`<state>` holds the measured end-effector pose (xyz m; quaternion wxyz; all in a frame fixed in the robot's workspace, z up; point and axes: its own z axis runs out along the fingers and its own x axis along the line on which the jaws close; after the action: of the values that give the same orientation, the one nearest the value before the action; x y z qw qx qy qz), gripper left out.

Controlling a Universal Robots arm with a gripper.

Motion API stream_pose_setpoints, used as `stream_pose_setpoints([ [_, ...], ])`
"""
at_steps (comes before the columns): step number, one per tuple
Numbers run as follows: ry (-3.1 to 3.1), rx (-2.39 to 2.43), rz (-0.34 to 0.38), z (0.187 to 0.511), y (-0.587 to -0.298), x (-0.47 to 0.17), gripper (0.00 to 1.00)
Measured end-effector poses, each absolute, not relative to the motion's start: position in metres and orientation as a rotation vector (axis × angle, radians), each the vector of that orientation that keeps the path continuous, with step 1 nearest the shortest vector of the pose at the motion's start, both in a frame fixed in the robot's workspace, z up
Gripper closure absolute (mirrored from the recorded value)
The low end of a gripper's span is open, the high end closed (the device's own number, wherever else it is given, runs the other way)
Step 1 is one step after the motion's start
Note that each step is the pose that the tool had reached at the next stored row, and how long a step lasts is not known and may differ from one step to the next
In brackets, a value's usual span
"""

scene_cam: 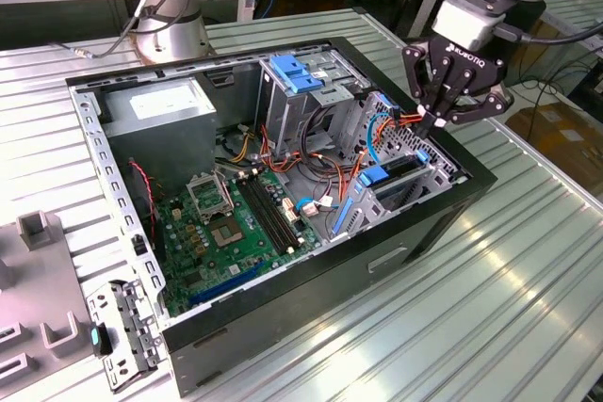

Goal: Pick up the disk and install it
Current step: 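Insert the first disk wire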

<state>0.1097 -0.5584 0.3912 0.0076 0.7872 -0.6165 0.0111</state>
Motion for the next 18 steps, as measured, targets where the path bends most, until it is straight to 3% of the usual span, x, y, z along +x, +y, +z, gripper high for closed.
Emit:
stream_pose_setpoints([
  [18, -1.775, 2.575, 0.036, 0.39, -0.552, 0.129, 0.89],
])
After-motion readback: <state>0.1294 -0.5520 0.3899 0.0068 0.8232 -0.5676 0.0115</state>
